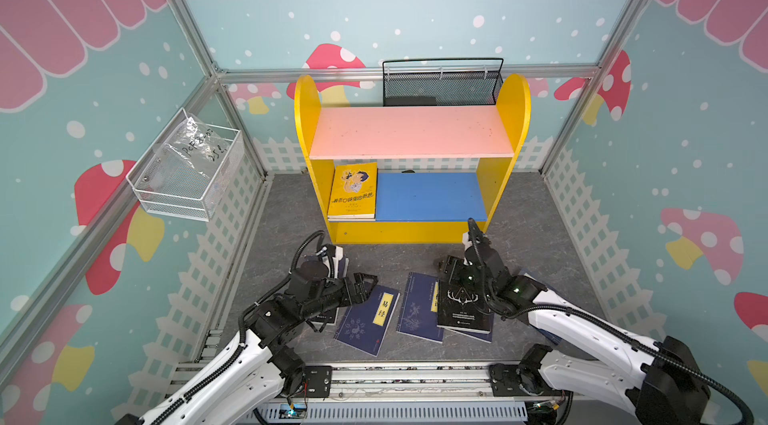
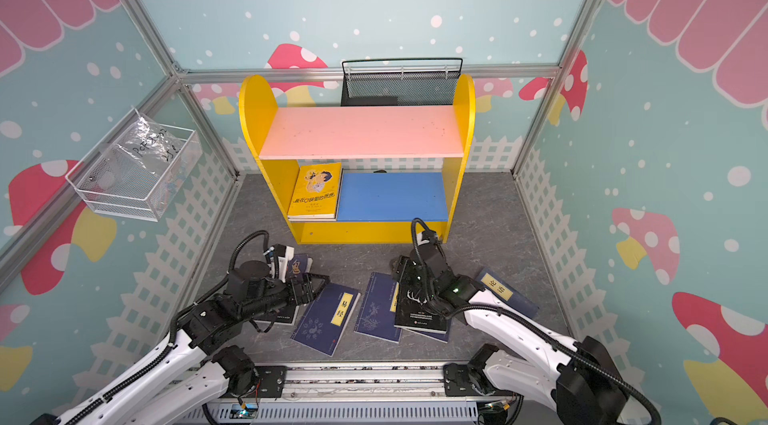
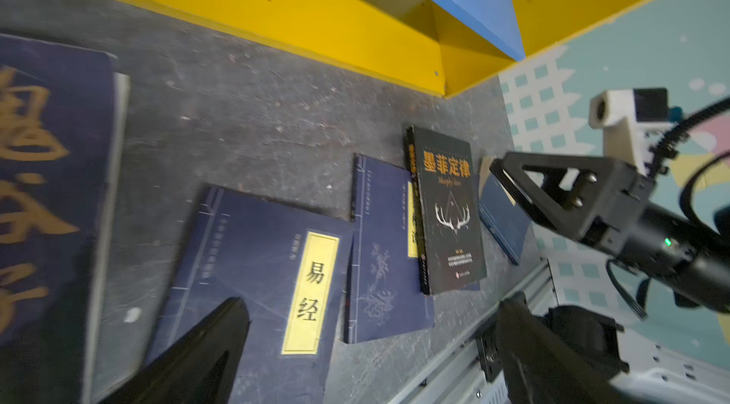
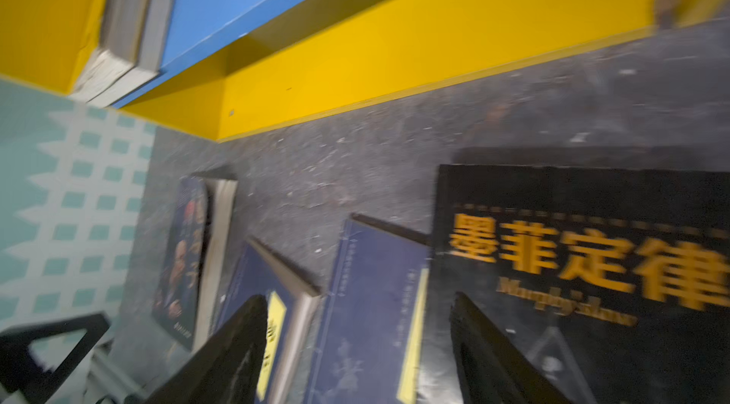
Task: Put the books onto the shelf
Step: 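Release the yellow book and move both grippers to the black Murphy's law book, then tip the black Murphy's law book up on its edge between both grippers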
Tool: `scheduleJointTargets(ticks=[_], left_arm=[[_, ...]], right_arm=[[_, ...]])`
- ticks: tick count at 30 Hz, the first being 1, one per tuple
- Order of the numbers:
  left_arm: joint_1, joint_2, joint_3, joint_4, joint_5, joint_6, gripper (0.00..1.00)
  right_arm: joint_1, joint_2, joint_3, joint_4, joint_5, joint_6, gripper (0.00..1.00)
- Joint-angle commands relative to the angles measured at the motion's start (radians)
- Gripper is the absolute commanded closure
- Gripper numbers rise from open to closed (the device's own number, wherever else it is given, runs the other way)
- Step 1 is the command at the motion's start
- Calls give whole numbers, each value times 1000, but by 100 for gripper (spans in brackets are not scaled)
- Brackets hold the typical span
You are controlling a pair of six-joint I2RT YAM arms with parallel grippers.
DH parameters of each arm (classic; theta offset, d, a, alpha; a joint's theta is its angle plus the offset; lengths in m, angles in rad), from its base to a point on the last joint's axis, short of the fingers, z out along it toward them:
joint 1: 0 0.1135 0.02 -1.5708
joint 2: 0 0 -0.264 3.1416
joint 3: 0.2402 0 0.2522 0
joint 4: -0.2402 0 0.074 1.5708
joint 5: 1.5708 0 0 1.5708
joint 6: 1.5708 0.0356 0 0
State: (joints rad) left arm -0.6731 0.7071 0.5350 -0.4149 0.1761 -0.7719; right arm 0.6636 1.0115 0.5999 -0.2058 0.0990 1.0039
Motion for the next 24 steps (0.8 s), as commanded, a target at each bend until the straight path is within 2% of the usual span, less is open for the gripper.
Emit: scheduleJointTargets(ticks=[1,6,8,12,15,18,24], left_arm=[[-114,95,-2,203,-17,-56,1],[-263,360,39,424,11,-75,1],[-310,475,74,505,10,-82,1],[-391,698,171,606,-1,-87,1],[-433,810,241,624,-30,-89,1],[-436,889,246,694,-28,-145,1],[-436,964,270,669,-60,-193,1]], right_arm=[[-92,-100,-53,-95,25,14,24],[-176,-180,-92,-207,35,8,8],[-206,-197,-122,-203,-1,6,6],[-229,-212,-186,-173,-56,7,6],[-231,-226,-226,-148,-95,14,6],[-231,-249,-262,-152,-76,44,7],[-230,-230,-308,-119,-81,65,14]])
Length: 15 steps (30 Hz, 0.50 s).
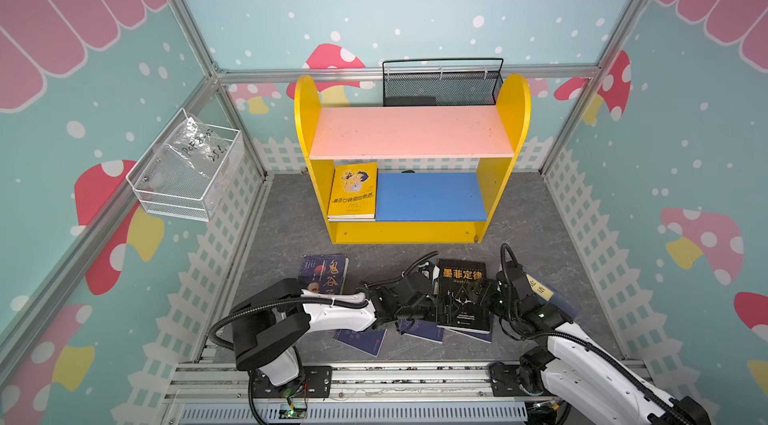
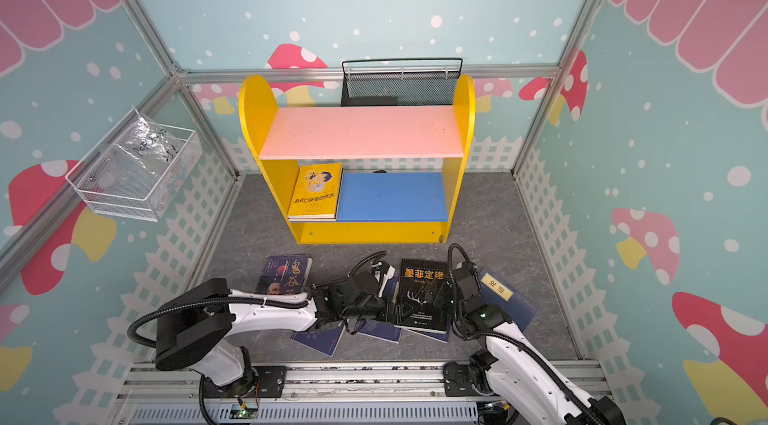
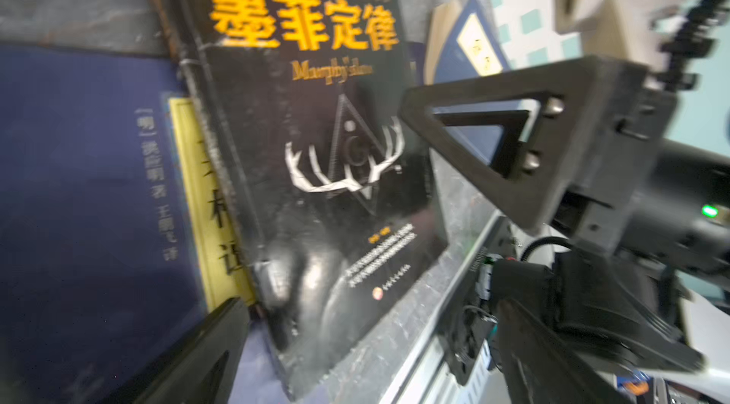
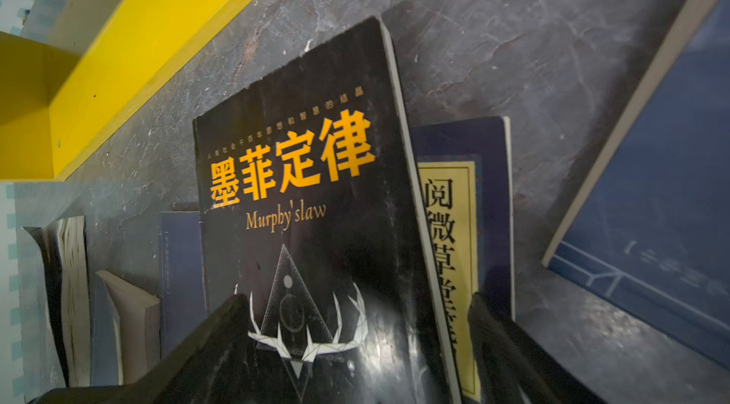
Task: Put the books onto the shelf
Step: 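Tip the black Murphy's law book up on its edge between both grippers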
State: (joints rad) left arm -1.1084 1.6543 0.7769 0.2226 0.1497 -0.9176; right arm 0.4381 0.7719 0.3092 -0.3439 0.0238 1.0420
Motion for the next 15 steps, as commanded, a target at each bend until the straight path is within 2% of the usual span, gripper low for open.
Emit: scheduleJointTargets(ticks=[1,7,10,15], left_arm=[[-1,25,29,38,-33,-52,1],[-1,125,83,70,13,-59,1],[0,155,102,126,56,-56,6],[-1,130,140,113,57,-5,10]], right_arm=[[-6,21,-21,29,-7,27,15],[-4,113,-49,102,-40,18,23],[-4,155,-82,186,-93,32,27],[-3,198,-146,298,-153,74,32]])
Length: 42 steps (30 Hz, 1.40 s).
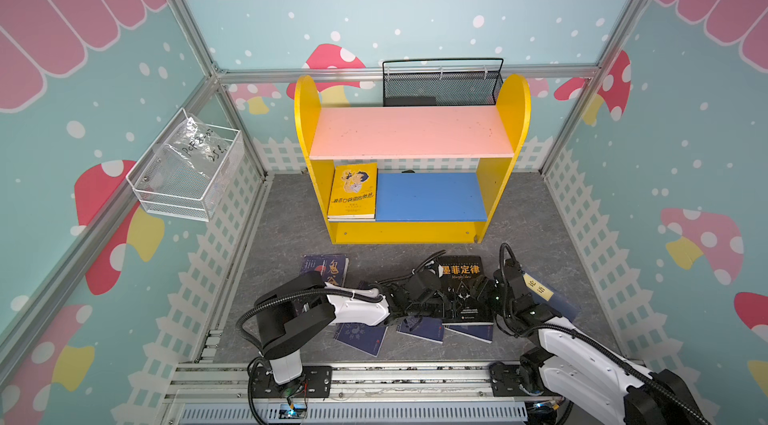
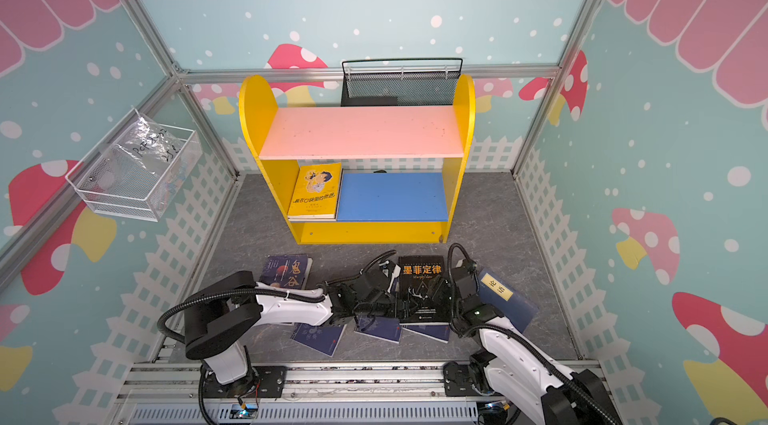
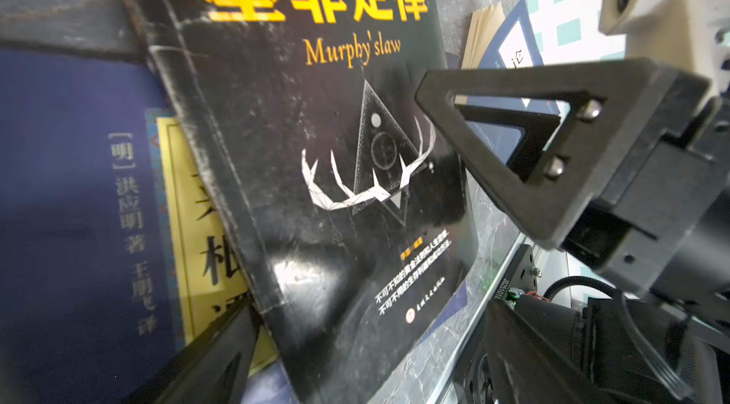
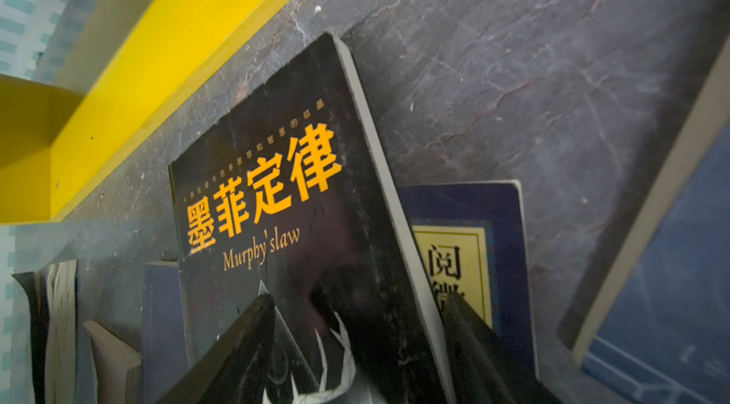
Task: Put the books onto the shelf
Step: 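Tip the black Murphy's law book up on its edge between both grippers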
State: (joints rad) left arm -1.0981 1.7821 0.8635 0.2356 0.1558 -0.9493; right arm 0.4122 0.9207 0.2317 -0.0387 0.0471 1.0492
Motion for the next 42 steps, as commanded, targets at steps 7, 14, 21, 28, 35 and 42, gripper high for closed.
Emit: scheduleJointTargets(ticks=[7,14,21,28,35,42], left_arm=[[6,-28,10,268,56,-6,10],[27,-78,-50,434,56,-54,12],[57,-123,-96,543,88,-104,12],[79,-82,-90,500,89,-160,13],[86,-54,-26,273,81,-140,21],[84,-52,2,160,22,-138,34]], right_arm=[[23,23,-66,-9,-175,45,32],[23,50,-71,5,-194,41,33],[23,61,-68,21,-190,37,33],[23,63,-62,25,-190,35,32],[24,64,-66,30,-190,38,32],[23,64,-63,38,-191,37,32]])
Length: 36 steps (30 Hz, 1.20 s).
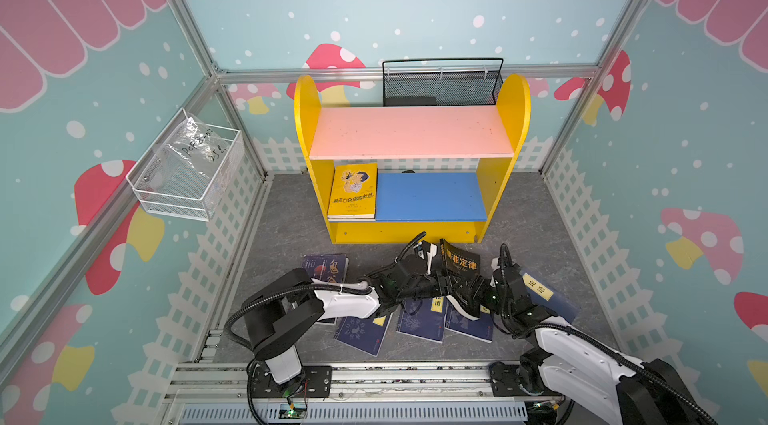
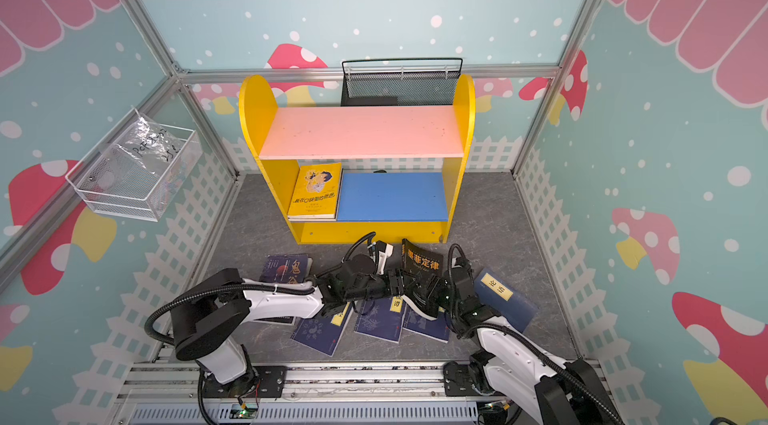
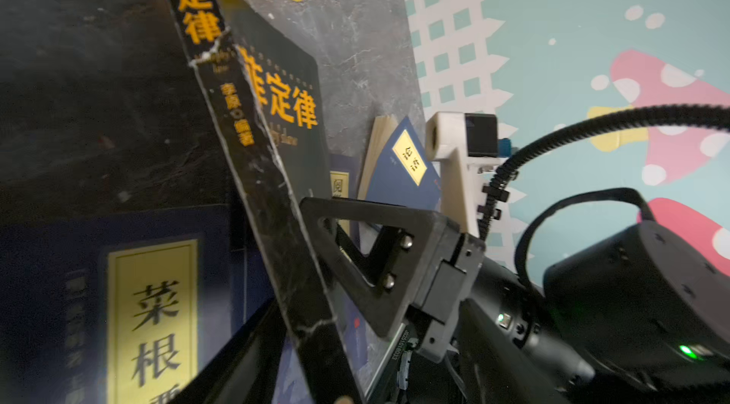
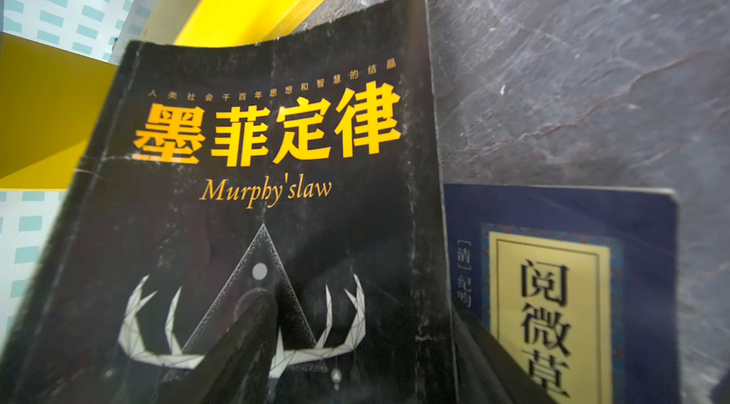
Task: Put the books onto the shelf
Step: 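Tip the black Murphy's law book up on its edge between both grippers, then lift the upright black book with the right gripper while the left steadies it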
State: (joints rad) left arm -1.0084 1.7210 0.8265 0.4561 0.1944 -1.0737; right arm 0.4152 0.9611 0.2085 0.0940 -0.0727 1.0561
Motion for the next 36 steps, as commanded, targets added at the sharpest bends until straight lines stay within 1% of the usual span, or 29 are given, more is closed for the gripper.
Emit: scheduleJointTargets(ticks=[1,4,7,11,18,20,22,23,25,26,29,32,34,36], left_arm=[[-6,4,44,-90,-32,-8,36],[-7,-4,59,-172,-70,18,45],[-7,-5,66,-215,-86,25,53],[-7,-15,59,-223,-99,26,62],[-10,-14,69,-229,-86,32,87],[-9,-29,69,-231,-79,33,92],[-9,-60,65,-234,-66,48,97],[-8,-87,61,-245,-66,57,100],[-2,-149,48,-264,-64,83,100],[6,-187,49,-280,-50,98,100],[39,-298,90,-388,-17,170,100],[56,-426,144,-532,-45,287,100],[79,-495,172,-601,-36,344,100],[119,-561,185,-633,21,366,100]], right_arm=[[20,24,-38,-96,-71,29,32],[19,24,-38,-94,-72,29,32],[20,24,-37,-94,-71,32,32],[20,3,-35,-87,-81,33,32],[20,-98,-2,-60,-119,9,30],[20,-135,15,-60,-131,2,28],[20,-176,38,-60,-152,-15,22],[20,-197,54,-60,-168,-32,17],[20,-233,96,-54,-207,-73,6],[20,-252,120,-57,-223,-90,4],[20,-280,180,-74,-249,-128,4],[20,-265,235,-58,-311,-160,4],[20,-244,249,16,-388,-160,5],[20,-217,233,196,-517,-130,6]])
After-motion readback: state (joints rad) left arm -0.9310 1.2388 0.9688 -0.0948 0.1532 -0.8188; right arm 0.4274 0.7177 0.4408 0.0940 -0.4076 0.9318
